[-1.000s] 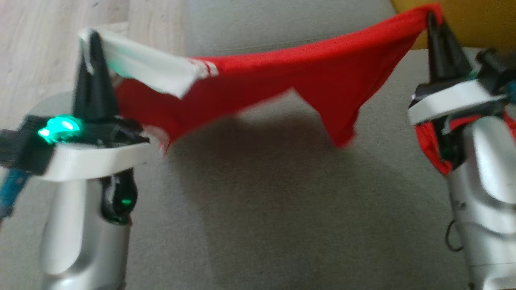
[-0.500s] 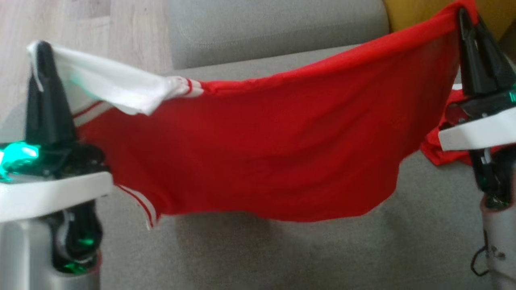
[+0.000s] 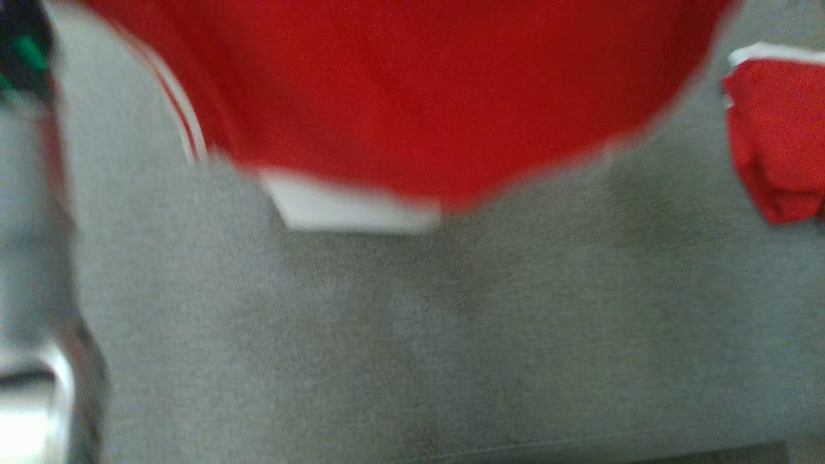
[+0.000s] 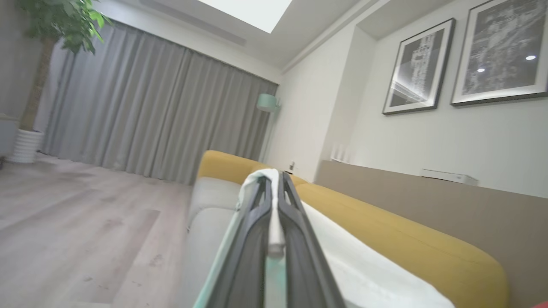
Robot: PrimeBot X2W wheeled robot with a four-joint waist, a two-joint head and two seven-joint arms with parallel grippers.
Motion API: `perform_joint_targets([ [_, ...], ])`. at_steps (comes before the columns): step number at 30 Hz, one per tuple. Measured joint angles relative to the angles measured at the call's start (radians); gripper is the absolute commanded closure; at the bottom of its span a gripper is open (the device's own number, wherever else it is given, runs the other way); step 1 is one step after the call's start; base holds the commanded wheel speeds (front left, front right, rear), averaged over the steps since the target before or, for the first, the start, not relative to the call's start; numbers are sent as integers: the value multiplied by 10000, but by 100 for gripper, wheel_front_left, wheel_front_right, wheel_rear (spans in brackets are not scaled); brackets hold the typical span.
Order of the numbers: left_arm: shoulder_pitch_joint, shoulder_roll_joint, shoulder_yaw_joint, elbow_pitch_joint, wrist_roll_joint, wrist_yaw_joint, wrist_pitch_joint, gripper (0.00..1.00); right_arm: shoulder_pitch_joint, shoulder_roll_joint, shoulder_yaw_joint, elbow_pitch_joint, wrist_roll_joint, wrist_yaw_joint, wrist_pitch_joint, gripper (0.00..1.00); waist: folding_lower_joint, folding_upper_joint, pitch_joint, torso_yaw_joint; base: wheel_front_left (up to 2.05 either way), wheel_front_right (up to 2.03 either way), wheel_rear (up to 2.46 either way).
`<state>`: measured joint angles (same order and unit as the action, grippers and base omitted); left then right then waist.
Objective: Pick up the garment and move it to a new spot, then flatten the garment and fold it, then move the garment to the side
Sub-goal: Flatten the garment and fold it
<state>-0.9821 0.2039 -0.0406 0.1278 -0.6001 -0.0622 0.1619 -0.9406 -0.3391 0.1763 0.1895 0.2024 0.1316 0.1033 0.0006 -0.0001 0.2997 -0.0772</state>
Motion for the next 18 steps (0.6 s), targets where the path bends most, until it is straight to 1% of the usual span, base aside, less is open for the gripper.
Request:
perform_joint_targets([
  [2,-1408,247,-4,1087,443,-79,-364,100,-1535,-111,523,1133,-10,0,-476,100,0,0,505,52,0,0,0],
  [5,-3316,516,15,2543,1039,-86,-1360,100,-3389,100,602,2926,-267,0,-1342,100,2,0,1159,115,0,0,0],
  [7,-4253,516,31,3331,1281,-88,-2236,100,-4077,364,543,3990,-293,0,-1958,100,0,-1,1460,164,0,0,0],
  [9,-4867,464,-13,3992,1413,-155,-2968,100,-4350,596,334,4970,-322,0,-2575,100,0,0,1617,233,0,0,0],
  [12,-5124,347,-420,4801,1578,-401,-3465,100,-4420,725,163,6136,-581,0,-3166,100,-6,0,1645,401,0,0,0],
  [13,-5083,282,-796,5254,1630,-516,-3614,100,-4416,742,276,6681,-694,0,-3333,100,-6,0,1628,503,0,0,0],
  [16,-4742,201,-1300,5766,1626,-616,-3760,100,-4293,780,621,7325,-709,0,-3432,100,-6,0,1578,644,0,0,0],
  [18,-4127,161,-1647,5954,1626,-617,-3860,100,-3963,794,968,7672,-706,0,-3511,100,-6,0,1502,725,0,0,0],
])
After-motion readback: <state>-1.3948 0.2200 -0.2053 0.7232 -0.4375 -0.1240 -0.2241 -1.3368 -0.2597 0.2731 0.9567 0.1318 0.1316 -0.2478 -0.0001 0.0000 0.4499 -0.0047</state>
